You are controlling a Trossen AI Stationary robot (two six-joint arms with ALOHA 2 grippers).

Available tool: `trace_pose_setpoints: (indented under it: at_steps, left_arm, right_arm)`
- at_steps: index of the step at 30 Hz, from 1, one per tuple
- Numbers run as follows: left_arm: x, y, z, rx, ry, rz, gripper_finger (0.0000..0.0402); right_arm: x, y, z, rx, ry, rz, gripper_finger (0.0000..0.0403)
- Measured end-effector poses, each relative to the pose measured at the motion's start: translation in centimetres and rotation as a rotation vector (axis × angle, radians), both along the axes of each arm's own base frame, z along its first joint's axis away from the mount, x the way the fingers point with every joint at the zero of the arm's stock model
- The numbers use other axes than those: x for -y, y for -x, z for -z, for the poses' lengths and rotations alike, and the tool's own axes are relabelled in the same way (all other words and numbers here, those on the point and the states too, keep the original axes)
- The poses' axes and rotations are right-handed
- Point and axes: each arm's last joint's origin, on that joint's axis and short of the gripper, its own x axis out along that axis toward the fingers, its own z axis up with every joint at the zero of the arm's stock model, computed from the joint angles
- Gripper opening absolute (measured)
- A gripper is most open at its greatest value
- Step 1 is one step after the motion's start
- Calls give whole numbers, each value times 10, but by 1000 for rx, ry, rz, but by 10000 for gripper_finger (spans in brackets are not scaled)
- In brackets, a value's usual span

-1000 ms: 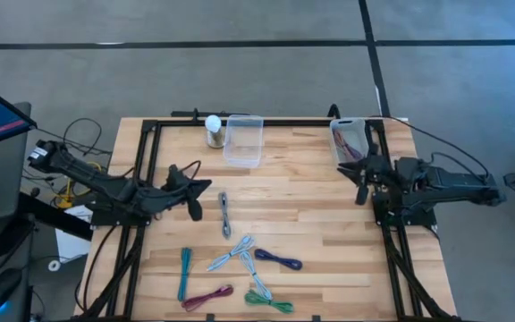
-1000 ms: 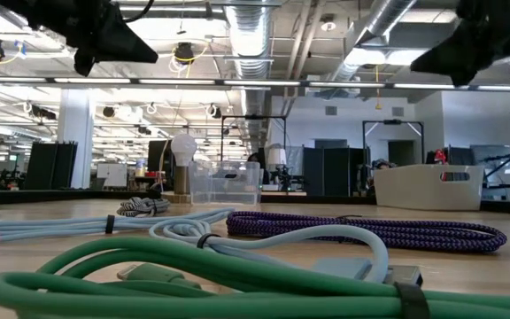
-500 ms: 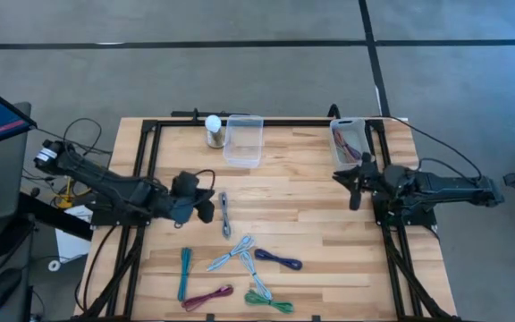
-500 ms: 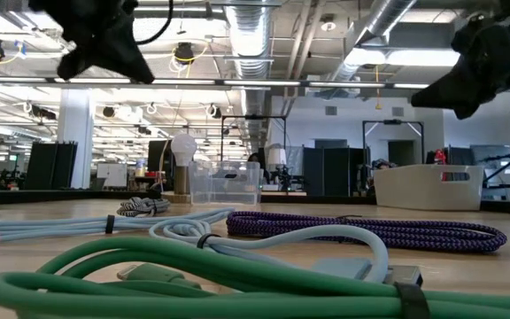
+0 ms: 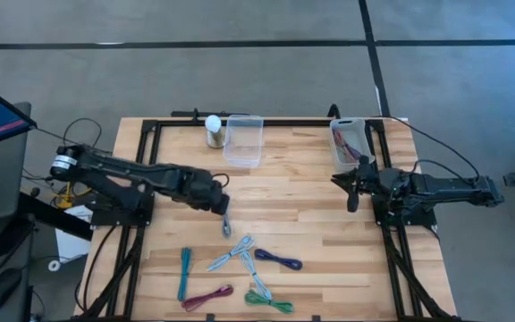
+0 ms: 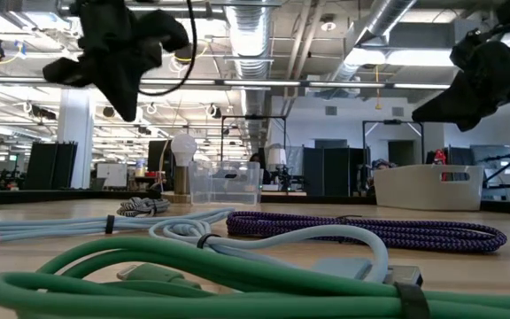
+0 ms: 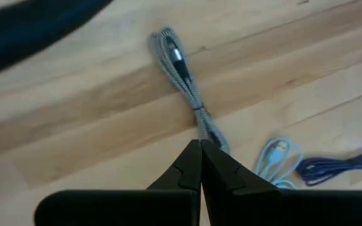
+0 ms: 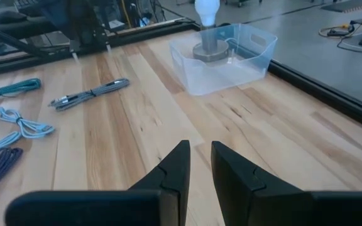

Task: Pick & Place USB Port
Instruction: Put the black white charger cable into the transparent bin

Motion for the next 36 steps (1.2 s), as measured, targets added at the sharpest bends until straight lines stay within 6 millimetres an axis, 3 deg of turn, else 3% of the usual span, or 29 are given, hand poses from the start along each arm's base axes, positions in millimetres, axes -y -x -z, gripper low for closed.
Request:
trace_pose_setpoints:
  at_steps: [7, 18, 36]
  left_arm:
    - [-13, -14, -2, 87, 117, -18, 9]
    - [-22, -20, 0, 107, 42, -65, 15]
    - [-23, -56, 69, -154, 8, -6, 143]
  right_arm:
    - [0, 0, 0, -2, 1, -1, 58]
    - [0, 0, 1, -25, 31, -11, 58]
    - [0, 3, 7, -93, 32, -14, 58]
